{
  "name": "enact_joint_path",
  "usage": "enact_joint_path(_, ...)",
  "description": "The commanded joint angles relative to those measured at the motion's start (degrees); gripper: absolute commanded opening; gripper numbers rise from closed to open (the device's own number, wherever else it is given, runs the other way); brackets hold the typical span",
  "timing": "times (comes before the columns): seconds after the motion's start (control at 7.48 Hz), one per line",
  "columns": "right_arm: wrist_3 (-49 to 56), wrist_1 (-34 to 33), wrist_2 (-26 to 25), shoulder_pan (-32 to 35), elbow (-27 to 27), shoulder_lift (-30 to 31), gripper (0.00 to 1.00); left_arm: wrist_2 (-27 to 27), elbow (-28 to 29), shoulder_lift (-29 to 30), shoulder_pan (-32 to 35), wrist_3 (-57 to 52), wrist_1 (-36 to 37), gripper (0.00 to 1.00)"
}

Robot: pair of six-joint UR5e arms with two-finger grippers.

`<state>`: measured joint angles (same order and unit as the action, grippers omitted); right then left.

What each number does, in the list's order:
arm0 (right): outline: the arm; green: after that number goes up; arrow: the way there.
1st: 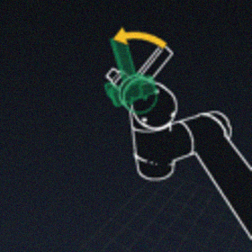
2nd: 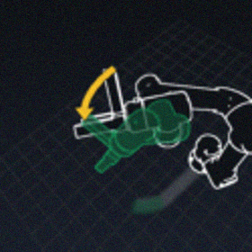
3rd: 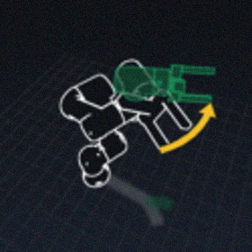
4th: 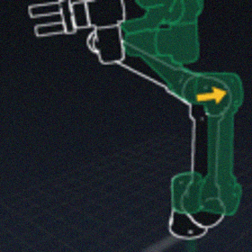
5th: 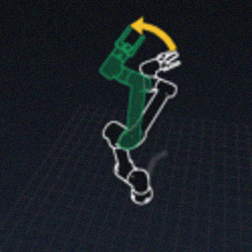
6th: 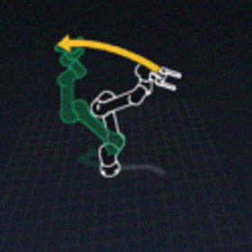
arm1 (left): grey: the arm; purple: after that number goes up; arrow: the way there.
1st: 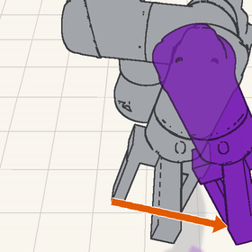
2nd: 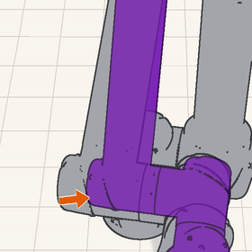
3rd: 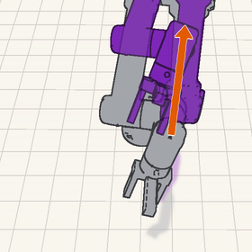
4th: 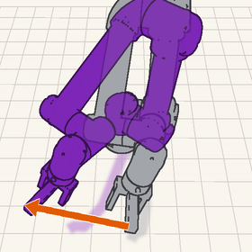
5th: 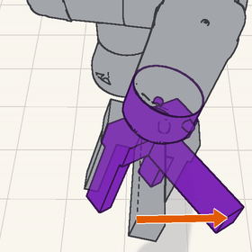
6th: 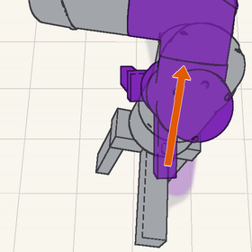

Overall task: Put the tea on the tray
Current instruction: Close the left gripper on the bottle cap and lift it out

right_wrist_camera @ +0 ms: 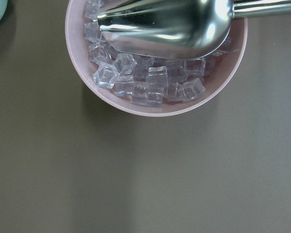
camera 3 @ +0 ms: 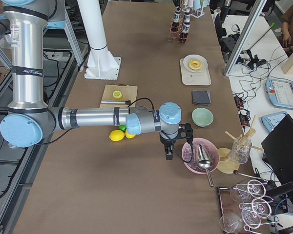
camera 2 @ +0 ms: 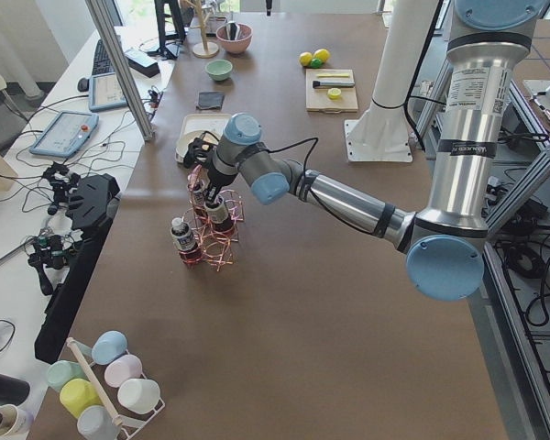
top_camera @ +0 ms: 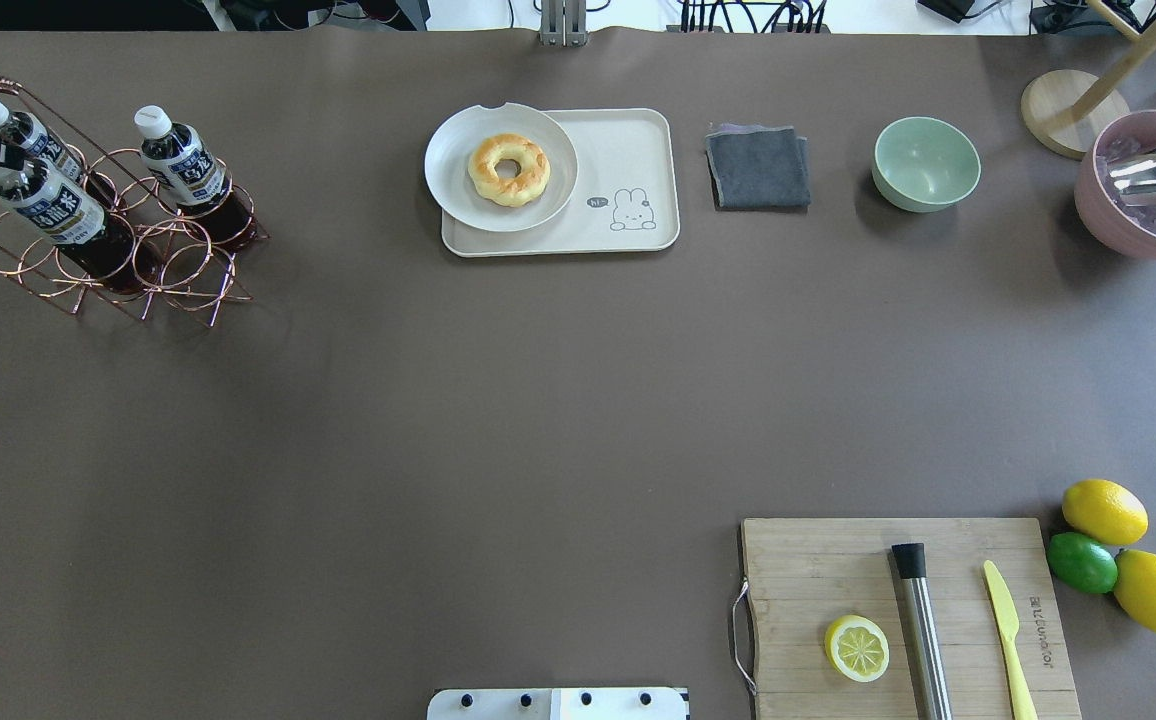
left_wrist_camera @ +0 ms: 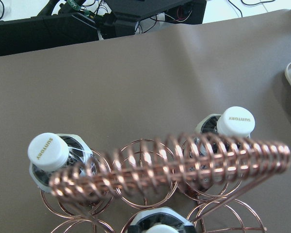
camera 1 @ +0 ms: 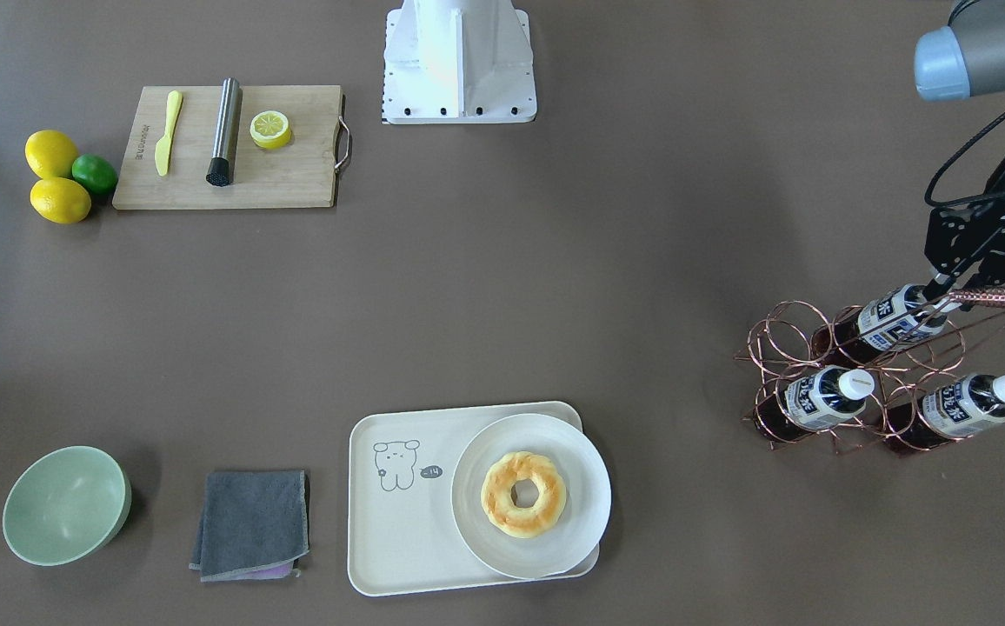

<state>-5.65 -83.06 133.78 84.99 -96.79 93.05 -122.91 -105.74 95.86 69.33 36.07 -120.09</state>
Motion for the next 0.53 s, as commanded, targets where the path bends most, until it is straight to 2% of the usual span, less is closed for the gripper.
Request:
enact_joint_path(0.0, -0.2, 0.1, -0.2, 0.0, -0.2, -0.8, 1.0, -4.6, -4.7, 0.5, 5.1, -0.6, 5.1, 0.0)
enact_joint_path(0.4, -0.2, 0.2, -0.2, 0.1, -0.3, -0.2, 1.0, -4.8, -11.2, -0.3, 9.1, -0.7, 6.5, 0.0)
